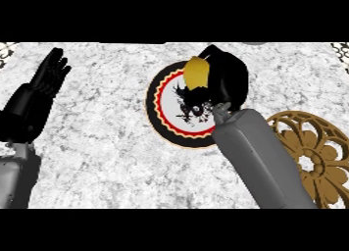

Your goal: Pick the lemon from the placemat and place it in the plate

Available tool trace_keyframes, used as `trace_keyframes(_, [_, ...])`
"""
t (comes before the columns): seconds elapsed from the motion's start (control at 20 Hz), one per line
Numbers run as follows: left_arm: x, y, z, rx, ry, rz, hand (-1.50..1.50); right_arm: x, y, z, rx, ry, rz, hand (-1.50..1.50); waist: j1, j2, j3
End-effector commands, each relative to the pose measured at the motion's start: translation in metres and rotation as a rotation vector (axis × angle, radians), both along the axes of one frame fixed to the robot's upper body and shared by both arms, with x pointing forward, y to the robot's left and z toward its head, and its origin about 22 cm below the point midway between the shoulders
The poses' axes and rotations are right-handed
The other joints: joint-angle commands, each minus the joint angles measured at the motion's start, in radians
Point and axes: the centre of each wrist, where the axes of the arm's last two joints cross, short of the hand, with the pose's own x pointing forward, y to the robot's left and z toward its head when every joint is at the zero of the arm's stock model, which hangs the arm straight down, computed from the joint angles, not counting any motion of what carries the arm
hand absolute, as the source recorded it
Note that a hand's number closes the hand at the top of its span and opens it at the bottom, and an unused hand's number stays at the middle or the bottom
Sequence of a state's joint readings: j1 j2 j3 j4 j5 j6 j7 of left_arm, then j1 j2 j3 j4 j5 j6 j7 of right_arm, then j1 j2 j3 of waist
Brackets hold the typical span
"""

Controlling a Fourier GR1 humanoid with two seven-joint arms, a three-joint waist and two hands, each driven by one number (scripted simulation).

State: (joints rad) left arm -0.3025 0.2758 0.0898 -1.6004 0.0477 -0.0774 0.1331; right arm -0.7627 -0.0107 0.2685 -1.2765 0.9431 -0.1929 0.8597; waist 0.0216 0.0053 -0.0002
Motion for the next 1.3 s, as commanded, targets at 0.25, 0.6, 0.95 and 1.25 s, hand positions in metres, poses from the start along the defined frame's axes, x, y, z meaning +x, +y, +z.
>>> trace_keyframes(0.25, [-0.005, 0.004, -0.005, -0.005, -0.013, -0.026, 0.0, 0.054, 0.008, -0.041, 0.025, 0.081, -0.069, 1.5, 0.023, 0.006, 0.0])
trace_keyframes(0.6, [0.01, -0.019, -0.005, -0.012, -0.004, -0.049, 0.0, 0.063, 0.002, -0.067, 0.17, 0.087, -0.058, -1.5, 0.039, 0.015, 0.001])
trace_keyframes(0.95, [0.01, -0.003, -0.007, 0.012, -0.013, -0.044, 0.0, 0.063, 0.001, -0.061, 0.343, -0.148, -0.077, -1.5, 0.039, 0.013, 0.001])
trace_keyframes(1.25, [0.011, -0.007, -0.013, -0.008, -0.016, -0.015, 0.0, 0.064, -0.003, -0.047, 0.542, -0.236, -0.068, -1.5, 0.013, 0.004, 0.001])
